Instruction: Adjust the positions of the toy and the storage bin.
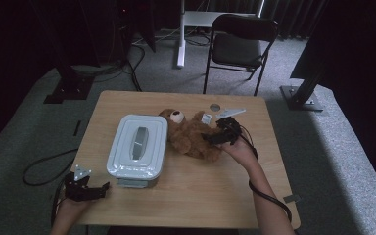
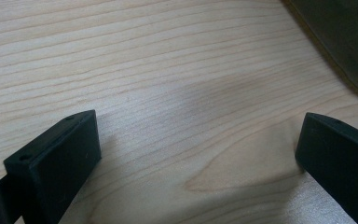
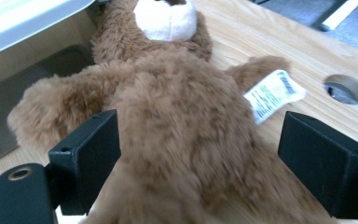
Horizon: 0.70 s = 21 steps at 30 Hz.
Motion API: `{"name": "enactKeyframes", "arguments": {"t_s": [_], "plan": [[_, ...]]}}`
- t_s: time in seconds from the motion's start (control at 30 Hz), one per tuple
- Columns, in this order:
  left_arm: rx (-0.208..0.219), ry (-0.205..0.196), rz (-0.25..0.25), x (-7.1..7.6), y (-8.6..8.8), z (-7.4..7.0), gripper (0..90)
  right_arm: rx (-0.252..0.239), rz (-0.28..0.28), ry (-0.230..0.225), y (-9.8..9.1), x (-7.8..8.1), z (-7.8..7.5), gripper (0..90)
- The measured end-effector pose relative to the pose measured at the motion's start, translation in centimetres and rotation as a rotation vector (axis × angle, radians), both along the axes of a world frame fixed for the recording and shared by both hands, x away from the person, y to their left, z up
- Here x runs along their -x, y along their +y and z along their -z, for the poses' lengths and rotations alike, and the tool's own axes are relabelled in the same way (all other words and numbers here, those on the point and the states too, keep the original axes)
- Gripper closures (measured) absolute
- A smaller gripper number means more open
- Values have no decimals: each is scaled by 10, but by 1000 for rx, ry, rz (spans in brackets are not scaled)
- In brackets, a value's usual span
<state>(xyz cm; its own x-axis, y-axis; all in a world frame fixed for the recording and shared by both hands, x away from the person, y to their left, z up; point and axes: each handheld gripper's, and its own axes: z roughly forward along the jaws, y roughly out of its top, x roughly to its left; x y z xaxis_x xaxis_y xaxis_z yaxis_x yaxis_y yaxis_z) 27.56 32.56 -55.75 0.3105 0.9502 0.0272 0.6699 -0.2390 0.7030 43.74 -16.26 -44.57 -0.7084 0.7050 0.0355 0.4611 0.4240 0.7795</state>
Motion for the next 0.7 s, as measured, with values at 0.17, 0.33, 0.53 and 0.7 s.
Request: {"name": "enactKeyframes", "arguments": {"t_s": [0.17,0.33,0.53,0.7], "plan": [[0,0,0,0,0,0,6,49,-22,13,14,-10,5,121],[1,0,0,0,0,0,6,46,-62,62,25,-26,13,137],[1,0,0,0,0,0,6,49,-68,127,30,-38,25,132],[0,1,0,0,0,0,6,38,-84,153,30,-43,29,125]]}}
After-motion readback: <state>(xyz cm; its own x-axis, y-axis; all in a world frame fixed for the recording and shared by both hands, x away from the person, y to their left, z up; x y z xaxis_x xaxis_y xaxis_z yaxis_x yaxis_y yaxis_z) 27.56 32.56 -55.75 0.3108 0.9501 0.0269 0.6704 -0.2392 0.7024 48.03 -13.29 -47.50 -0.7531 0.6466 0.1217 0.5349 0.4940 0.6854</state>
